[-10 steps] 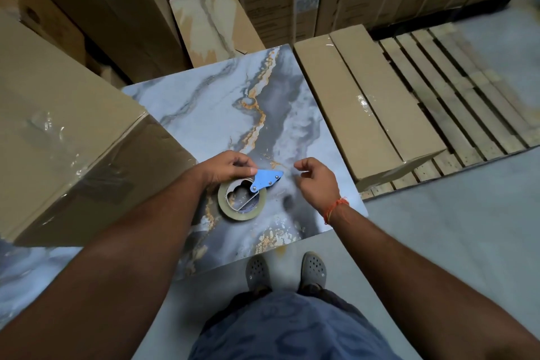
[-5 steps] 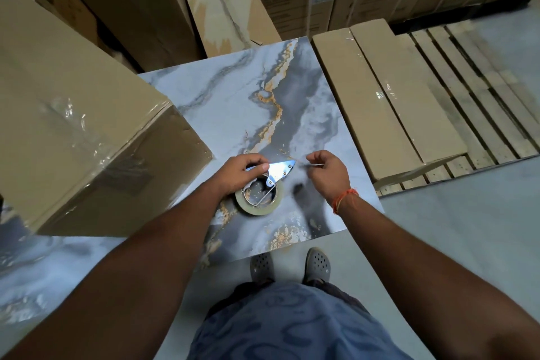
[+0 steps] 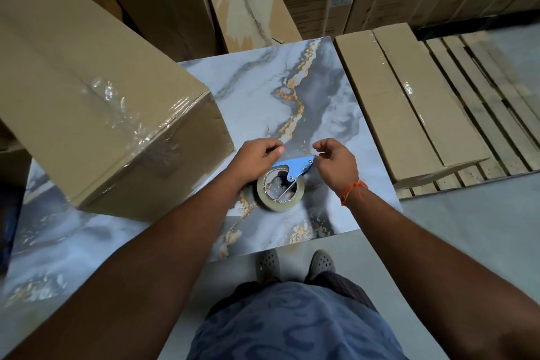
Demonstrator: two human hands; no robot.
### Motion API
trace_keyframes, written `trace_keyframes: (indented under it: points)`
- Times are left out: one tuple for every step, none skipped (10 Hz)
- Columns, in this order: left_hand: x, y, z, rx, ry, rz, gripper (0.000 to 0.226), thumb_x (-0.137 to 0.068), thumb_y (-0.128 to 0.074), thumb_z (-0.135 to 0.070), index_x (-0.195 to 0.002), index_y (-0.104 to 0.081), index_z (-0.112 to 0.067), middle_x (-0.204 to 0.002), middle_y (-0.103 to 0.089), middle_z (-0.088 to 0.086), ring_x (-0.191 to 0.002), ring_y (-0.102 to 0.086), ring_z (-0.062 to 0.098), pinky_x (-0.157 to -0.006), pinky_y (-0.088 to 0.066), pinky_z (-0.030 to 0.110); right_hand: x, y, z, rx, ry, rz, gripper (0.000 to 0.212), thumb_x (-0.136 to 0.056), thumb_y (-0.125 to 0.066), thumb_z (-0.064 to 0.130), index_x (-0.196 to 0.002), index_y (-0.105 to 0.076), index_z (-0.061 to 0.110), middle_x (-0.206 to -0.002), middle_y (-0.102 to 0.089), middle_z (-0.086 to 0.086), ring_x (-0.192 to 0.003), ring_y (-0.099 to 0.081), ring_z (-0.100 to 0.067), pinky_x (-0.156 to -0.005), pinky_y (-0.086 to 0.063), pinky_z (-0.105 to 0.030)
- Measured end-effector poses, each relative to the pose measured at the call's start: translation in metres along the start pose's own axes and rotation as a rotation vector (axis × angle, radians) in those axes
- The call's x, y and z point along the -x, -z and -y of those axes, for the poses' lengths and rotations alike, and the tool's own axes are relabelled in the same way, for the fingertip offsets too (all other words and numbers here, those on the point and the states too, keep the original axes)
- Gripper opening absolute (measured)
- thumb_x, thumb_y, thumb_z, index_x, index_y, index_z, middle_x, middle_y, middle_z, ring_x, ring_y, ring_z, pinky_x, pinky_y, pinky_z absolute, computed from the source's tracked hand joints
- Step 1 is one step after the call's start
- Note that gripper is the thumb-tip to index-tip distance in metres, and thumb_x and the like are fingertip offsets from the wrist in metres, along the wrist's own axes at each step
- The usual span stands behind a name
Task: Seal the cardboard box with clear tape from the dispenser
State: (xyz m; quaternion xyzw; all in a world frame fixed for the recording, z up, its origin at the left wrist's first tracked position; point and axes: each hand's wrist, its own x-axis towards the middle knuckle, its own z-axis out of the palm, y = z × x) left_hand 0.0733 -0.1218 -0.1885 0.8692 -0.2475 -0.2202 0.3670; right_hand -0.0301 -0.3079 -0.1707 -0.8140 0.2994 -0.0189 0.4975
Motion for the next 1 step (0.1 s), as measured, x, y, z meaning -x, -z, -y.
trace_keyframes:
  points:
    - [-0.0002,0.0133,-0.0195,-0.087,-0.135,-0.191,0.028,-0.100,-0.056,-0.036,-0.117,-0.072,-0.022,-0.111,-0.075,-0.001,-0.100,-0.067,0.013,-0.093,-0.053,0.033,-0.0048,0.0016,0.0115,0.101,0.116,0.016,0.036,-0.086,-0.064,0.003,-0.120,-0.068,0.011,-0.121,-0.069,-0.005,-0.096,-0.060,-0.016,-0.086,-0.045,-0.024]
